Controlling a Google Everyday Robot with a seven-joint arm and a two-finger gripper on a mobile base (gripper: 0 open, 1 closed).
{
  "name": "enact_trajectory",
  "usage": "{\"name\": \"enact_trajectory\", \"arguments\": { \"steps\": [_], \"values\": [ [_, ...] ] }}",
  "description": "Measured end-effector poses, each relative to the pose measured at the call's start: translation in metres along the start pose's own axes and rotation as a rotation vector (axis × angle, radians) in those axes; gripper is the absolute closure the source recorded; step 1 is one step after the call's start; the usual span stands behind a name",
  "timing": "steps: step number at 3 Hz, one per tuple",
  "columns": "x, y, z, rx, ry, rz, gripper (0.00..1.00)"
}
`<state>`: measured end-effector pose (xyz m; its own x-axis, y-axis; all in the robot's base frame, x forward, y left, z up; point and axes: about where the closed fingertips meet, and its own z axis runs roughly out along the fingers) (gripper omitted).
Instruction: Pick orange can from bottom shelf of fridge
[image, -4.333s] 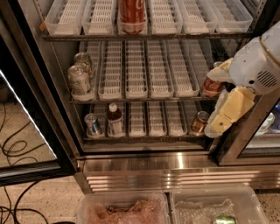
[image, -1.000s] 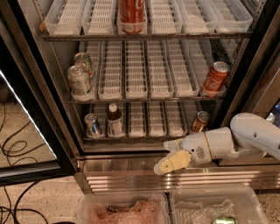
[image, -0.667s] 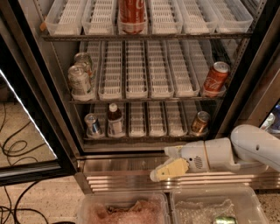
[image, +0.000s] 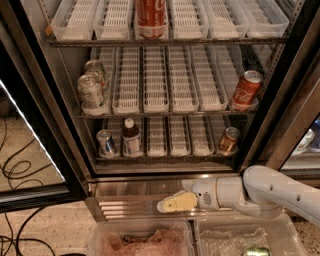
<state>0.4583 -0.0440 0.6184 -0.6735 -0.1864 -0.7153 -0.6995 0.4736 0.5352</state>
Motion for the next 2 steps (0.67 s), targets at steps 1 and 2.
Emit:
{"name": "enact_trajectory", "arguments": {
  "steps": [1,2],
  "values": [
    [-0.0011,-0.0044,0.0005,0.016,-0.005,0.001,0.00],
    [-0.0039,-0.0084,0.0004,0.104,-0.008,0.002,0.00]
  ]
}}
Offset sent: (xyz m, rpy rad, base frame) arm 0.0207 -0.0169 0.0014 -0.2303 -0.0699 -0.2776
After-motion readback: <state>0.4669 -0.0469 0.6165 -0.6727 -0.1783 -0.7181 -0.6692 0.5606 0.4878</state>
